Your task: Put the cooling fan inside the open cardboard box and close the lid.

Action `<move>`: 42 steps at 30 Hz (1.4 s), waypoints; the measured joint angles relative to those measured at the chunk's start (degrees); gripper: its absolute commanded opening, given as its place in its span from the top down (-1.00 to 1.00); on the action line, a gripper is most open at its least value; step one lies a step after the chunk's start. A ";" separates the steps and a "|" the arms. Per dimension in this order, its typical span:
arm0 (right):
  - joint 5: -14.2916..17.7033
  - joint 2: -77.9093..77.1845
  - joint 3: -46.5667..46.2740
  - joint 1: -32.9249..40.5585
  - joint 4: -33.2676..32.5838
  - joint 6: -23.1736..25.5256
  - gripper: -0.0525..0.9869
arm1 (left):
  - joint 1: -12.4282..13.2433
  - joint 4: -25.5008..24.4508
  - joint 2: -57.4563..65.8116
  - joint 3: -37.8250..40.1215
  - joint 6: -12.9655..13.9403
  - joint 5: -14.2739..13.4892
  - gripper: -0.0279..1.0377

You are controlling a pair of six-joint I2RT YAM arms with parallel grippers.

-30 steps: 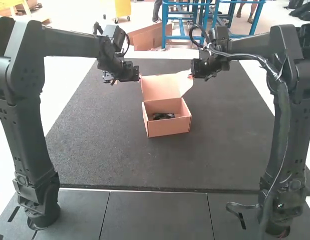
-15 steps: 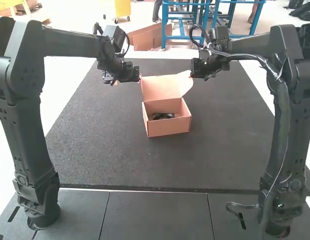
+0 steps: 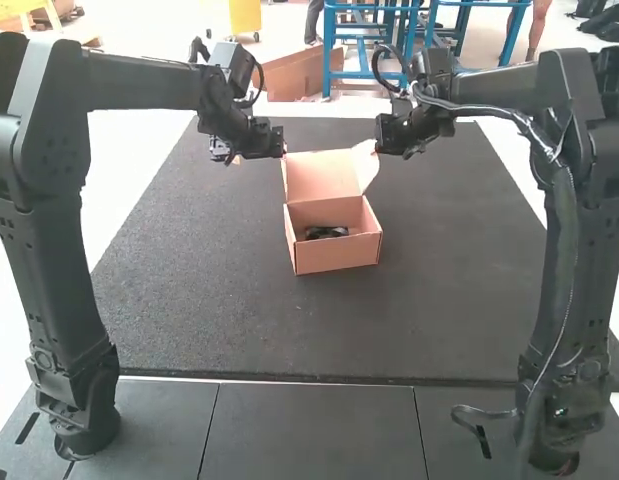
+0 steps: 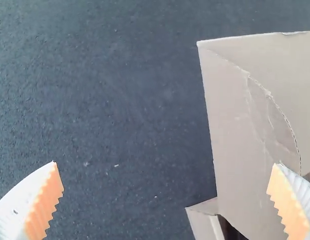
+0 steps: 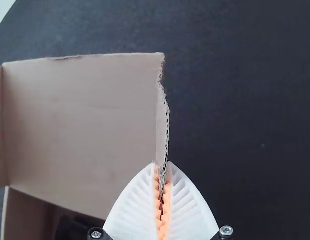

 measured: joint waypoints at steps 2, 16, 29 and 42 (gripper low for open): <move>0.00 -0.15 0.02 0.50 -0.22 0.13 0.93 | -0.31 -0.24 0.00 0.04 0.00 0.17 -0.87; -0.02 -3.37 -0.72 1.46 -6.91 0.44 0.92 | -0.42 -2.51 0.00 0.04 0.00 1.03 -0.87; -0.24 -8.44 -7.67 1.46 -6.91 0.37 0.92 | -3.45 -4.42 -0.02 0.04 -0.02 1.42 -0.87; -0.33 -12.22 -14.23 4.61 -6.86 0.22 0.92 | -5.55 -8.70 -2.73 -2.73 0.07 1.44 -0.87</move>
